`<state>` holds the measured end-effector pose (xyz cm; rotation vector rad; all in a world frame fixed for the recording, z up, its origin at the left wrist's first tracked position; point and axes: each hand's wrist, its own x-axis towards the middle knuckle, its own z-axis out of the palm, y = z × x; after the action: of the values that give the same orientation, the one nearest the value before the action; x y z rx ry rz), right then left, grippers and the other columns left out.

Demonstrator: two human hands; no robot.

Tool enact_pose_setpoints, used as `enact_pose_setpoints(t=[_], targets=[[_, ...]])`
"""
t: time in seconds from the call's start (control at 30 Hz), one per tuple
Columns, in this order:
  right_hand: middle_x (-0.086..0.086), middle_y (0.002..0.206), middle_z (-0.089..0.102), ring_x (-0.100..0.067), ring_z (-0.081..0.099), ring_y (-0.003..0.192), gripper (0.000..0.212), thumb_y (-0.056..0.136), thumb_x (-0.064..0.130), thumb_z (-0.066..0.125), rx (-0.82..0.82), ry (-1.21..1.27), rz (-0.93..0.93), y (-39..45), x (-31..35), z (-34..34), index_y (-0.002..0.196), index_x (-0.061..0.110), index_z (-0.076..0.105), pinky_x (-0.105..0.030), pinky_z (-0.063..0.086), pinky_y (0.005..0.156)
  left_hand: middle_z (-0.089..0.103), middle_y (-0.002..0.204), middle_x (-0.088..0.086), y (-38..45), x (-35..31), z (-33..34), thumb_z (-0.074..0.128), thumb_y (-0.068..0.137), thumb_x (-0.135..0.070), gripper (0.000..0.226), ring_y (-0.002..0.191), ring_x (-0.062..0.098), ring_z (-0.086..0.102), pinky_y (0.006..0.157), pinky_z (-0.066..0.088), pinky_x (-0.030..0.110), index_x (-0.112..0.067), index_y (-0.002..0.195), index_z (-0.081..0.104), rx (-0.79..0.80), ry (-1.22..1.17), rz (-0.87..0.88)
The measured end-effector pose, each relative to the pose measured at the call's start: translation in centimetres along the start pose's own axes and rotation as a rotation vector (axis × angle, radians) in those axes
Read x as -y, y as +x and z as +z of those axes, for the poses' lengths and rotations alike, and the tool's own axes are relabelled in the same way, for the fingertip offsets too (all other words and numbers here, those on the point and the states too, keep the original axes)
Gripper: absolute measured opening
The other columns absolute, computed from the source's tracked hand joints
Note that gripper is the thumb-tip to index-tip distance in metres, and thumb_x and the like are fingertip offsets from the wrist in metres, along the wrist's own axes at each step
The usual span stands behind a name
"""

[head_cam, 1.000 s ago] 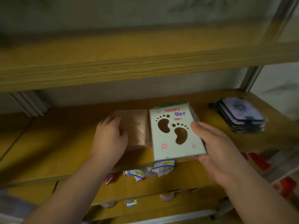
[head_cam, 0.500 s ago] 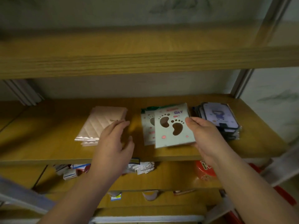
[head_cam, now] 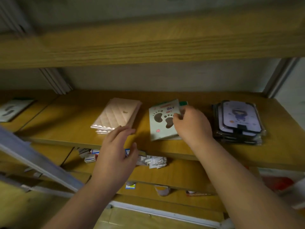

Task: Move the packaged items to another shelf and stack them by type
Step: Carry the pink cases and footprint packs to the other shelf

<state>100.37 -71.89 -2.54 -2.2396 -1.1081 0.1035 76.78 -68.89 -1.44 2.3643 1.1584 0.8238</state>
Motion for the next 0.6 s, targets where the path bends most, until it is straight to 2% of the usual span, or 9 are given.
enact_pose_setpoints(t=[0.07, 0.13, 0.23, 0.3, 0.37, 0.43, 0.6], targets=[[-0.009, 0.110, 0.064, -0.027, 0.064, 0.092, 0.040, 0.093, 0.043, 0.057, -0.015, -0.102, -0.025, 0.0, 0.1, -0.2, 0.120, 0.014, 0.063, -0.029, 0.044, 0.061, 0.054, 0.131, -0.009, -0.3, -0.1, -0.2, 0.063, 0.089, -0.018, 0.037, 0.127, 0.013, 0.046, 0.097, 0.051, 0.046, -0.020, 0.126, 0.064, -0.005, -0.023, -0.002], [-0.011, 0.117, 0.061, -0.028, 0.062, 0.098, 0.043, 0.091, 0.043, 0.058, -0.028, -0.137, -0.046, -0.2, 0.0, -0.4, 0.122, 0.013, 0.061, -0.029, 0.043, 0.065, 0.049, 0.128, -0.016, -0.4, 0.1, -0.6, 0.065, 0.089, -0.015, 0.037, 0.126, 0.007, 0.044, 0.091, 0.055, 0.048, -0.021, 0.126, 0.064, -0.021, -0.031, 0.004], [-0.009, 0.122, 0.060, -0.027, 0.059, 0.107, 0.042, 0.092, 0.040, 0.057, -0.052, -0.107, -0.113, -1.1, 0.5, -0.6, 0.124, 0.014, 0.060, -0.033, 0.048, 0.076, 0.045, 0.132, -0.020, -0.4, 1.0, -1.2, 0.065, 0.090, -0.018, 0.039, 0.131, 0.004, 0.039, 0.096, 0.053, 0.047, -0.025, 0.129, 0.061, -0.038, -0.001, -0.006], [-0.005, 0.126, 0.061, -0.025, 0.058, 0.113, 0.041, 0.093, 0.038, 0.058, -0.062, -0.043, -0.168, -2.4, 1.6, -0.7, 0.127, 0.015, 0.059, -0.035, 0.051, 0.086, 0.045, 0.136, -0.020, -0.3, 1.7, -1.7, 0.065, 0.092, -0.021, 0.041, 0.133, -0.004, 0.031, 0.104, 0.048, 0.042, -0.026, 0.132, 0.059, -0.048, 0.036, 0.010], [-0.001, 0.129, 0.060, -0.021, 0.058, 0.116, 0.041, 0.093, 0.036, 0.058, -0.054, 0.015, -0.218, -3.7, 2.9, -0.5, 0.130, 0.018, 0.058, -0.036, 0.054, 0.091, 0.047, 0.143, -0.015, -0.1, 2.4, -2.4, 0.062, 0.093, -0.026, 0.046, 0.134, -0.007, 0.025, 0.109, 0.034, 0.027, -0.026, 0.138, 0.054, -0.046, 0.094, 0.037], [0.002, 0.130, 0.060, -0.017, 0.057, 0.118, 0.040, 0.093, 0.035, 0.059, -0.050, 0.044, -0.254, -5.0, 4.4, -0.2, 0.131, 0.020, 0.058, -0.036, 0.054, 0.094, 0.046, 0.149, -0.011, 0.2, 3.2, -3.3, 0.061, 0.093, -0.028, 0.051, 0.139, -0.002, 0.026, 0.107, 0.025, 0.022, -0.025, 0.143, 0.050, -0.039, 0.129, 0.040], [0.001, 0.122, 0.064, -0.016, 0.058, 0.112, 0.036, 0.092, 0.028, 0.061, -0.088, 0.074, -0.314, -7.8, 9.0, 1.2, 0.126, 0.017, 0.062, -0.031, 0.049, 0.092, 0.048, 0.150, -0.005, 0.2, 6.3, -6.9, 0.063, 0.092, -0.027, 0.054, 0.145, 0.013, 0.031, 0.111, 0.027, 0.027, -0.021, 0.144, 0.050, -0.047, 0.161, 0.088]])
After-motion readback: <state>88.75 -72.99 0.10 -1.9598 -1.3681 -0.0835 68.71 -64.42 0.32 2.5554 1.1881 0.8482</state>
